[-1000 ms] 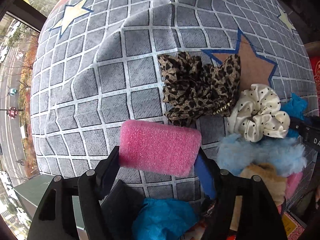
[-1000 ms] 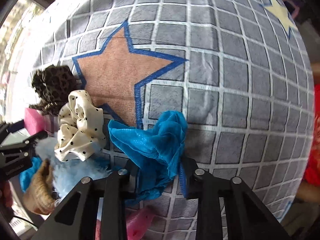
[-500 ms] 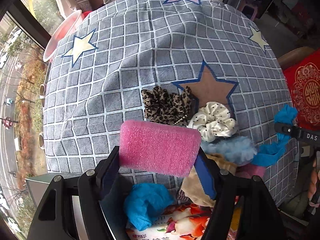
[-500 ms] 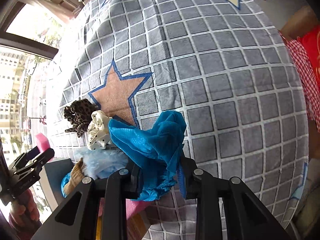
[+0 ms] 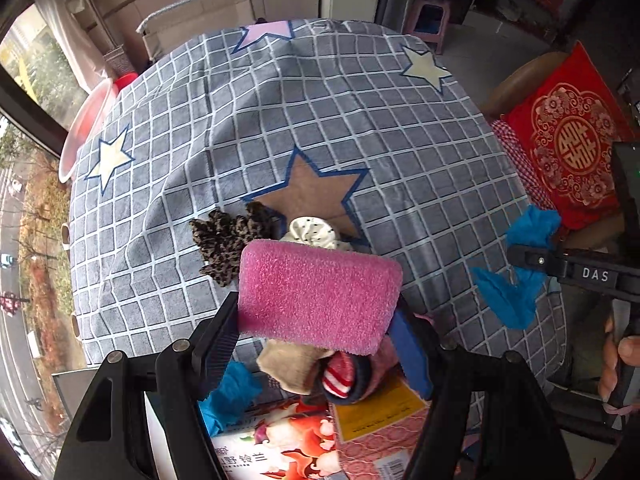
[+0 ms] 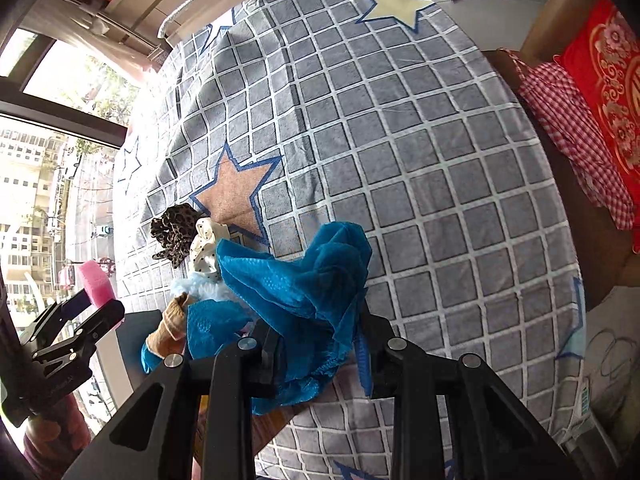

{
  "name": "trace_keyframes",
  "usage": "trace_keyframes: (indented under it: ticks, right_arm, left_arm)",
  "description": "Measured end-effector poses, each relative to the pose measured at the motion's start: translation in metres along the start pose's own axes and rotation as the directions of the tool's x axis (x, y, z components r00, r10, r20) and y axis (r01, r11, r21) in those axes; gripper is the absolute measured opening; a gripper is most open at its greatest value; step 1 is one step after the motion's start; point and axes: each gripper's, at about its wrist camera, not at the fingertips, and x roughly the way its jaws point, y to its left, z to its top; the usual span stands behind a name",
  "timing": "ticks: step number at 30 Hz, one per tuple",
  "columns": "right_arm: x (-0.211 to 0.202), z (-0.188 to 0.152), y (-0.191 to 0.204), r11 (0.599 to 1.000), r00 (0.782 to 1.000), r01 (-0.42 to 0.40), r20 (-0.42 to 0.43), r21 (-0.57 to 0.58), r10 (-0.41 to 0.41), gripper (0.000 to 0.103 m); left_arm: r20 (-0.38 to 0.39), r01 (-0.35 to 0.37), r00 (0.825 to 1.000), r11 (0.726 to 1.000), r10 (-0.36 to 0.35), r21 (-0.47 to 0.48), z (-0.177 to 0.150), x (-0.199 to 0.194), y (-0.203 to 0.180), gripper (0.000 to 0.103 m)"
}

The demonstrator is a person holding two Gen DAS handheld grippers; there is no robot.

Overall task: Organize soft objects
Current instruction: 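Lift the blue cloth with the right tool while the left tool carries the pink sponge toward the box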

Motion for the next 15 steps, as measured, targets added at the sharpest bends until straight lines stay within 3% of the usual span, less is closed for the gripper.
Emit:
trace_keyframes:
  ticks: [8,15]
  right_arm:
    - [-0.024,-0.022,-0.024,1.0,0.999,0.022,0.029,-0.014,-0.021,0.029]
    - [-0.038,-0.043,-0.04,0.997,0.998,0.05,0.028,-0.06,-0.048,0.029]
  left_arm:
    - [0.019,0.052,0.998,0.991,-0.055,0.124,-0.009,-0.02,-0.079,0.074]
    - [-0.017,0.087,0.996,0.974,-0.086,0.208,-0.038,-0.027,-0.138,0.074]
